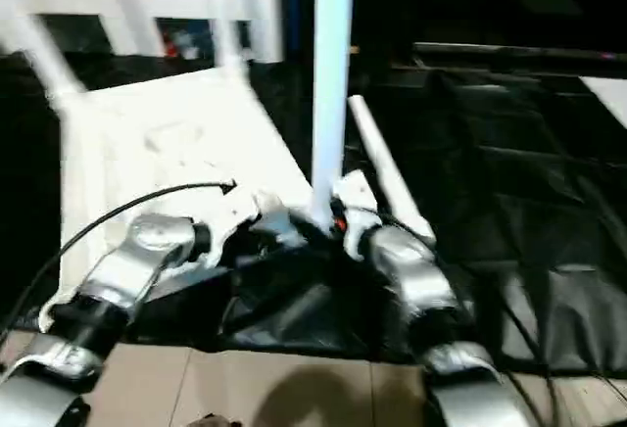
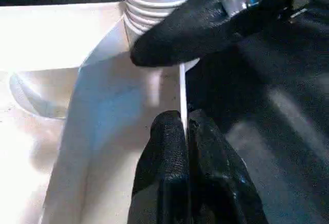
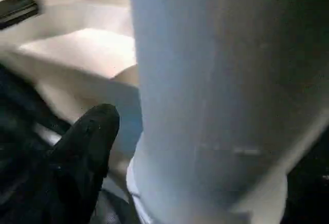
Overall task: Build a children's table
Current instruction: Rotate leg to tighten
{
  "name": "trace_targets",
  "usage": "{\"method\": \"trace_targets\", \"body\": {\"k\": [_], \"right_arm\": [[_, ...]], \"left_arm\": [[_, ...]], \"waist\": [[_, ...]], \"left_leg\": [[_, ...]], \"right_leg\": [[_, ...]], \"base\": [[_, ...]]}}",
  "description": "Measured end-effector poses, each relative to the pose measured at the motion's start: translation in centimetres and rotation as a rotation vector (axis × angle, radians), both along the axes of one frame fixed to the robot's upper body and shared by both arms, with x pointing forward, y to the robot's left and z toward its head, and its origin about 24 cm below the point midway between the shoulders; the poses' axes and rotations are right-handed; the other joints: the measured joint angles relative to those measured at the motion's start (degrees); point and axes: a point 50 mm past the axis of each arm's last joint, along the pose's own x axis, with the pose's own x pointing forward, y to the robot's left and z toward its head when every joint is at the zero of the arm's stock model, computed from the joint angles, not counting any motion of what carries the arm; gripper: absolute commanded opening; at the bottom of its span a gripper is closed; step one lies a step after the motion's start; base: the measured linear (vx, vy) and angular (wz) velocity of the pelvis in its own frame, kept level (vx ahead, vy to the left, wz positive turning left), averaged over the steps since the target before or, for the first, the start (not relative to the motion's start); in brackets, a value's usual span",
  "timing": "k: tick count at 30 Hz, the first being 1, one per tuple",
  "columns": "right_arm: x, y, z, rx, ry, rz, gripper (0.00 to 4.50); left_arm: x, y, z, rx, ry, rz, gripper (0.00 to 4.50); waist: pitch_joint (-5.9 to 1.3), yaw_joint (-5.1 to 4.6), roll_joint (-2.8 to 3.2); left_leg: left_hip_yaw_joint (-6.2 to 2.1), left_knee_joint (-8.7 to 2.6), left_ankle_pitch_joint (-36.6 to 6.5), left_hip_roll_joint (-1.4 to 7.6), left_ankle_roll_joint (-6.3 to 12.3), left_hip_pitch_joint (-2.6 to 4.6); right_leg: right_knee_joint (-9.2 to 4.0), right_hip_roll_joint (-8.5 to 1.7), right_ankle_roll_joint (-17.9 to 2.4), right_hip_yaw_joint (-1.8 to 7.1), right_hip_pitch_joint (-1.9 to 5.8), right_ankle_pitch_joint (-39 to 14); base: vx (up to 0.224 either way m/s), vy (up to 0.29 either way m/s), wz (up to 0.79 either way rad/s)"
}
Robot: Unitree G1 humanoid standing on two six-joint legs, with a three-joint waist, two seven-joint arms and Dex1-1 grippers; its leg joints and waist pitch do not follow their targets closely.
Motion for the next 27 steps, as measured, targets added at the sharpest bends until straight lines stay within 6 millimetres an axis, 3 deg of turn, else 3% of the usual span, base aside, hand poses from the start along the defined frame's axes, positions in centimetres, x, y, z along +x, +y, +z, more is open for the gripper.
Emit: {"method": "trace_targets", "body": {"k": [5, 9, 27], "right_arm": [[-1.7, -1.9, 0.3, -0.063, 0.000, 0.183, 4.25], [-2.5, -2.3, 0.7, -0.084, 0.011, 0.302, 4.12], [-3.2, -2.6, 1.0, -0.063, 0.048, 0.361, 2.83]], "left_arm": [[-0.5, 0.5, 0.0, 0.002, 0.025, -0.098, 0.00], [-0.8, 0.8, 0.0, 0.002, 0.053, -0.160, 0.00], [-1.2, 1.1, 0.0, 0.004, 0.082, -0.233, 0.00]], "waist": [[0.02, 0.96, 0.03], [0.02, 1.65, 0.02], [0.02, 1.95, 0.01]], "left_leg": [[0.02, 0.15, 0.01, 0.02, 0.01, -0.14], [0.03, 0.23, 0.02, 0.03, 0.02, -0.14], [0.03, 0.23, 0.01, 0.04, 0.02, -0.19]], "right_leg": [[0.00, -0.02, 0.00, 0.02, 0.04, 0.00], [0.03, -0.02, -0.01, 0.03, 0.05, 0.01], [0.02, -0.03, 0.00, 0.01, 0.04, 0.00]], "base": [[0.000, 0.000, 0.00], [0.000, 0.000, 0.00], [0.000, 0.000, 0.00]]}}
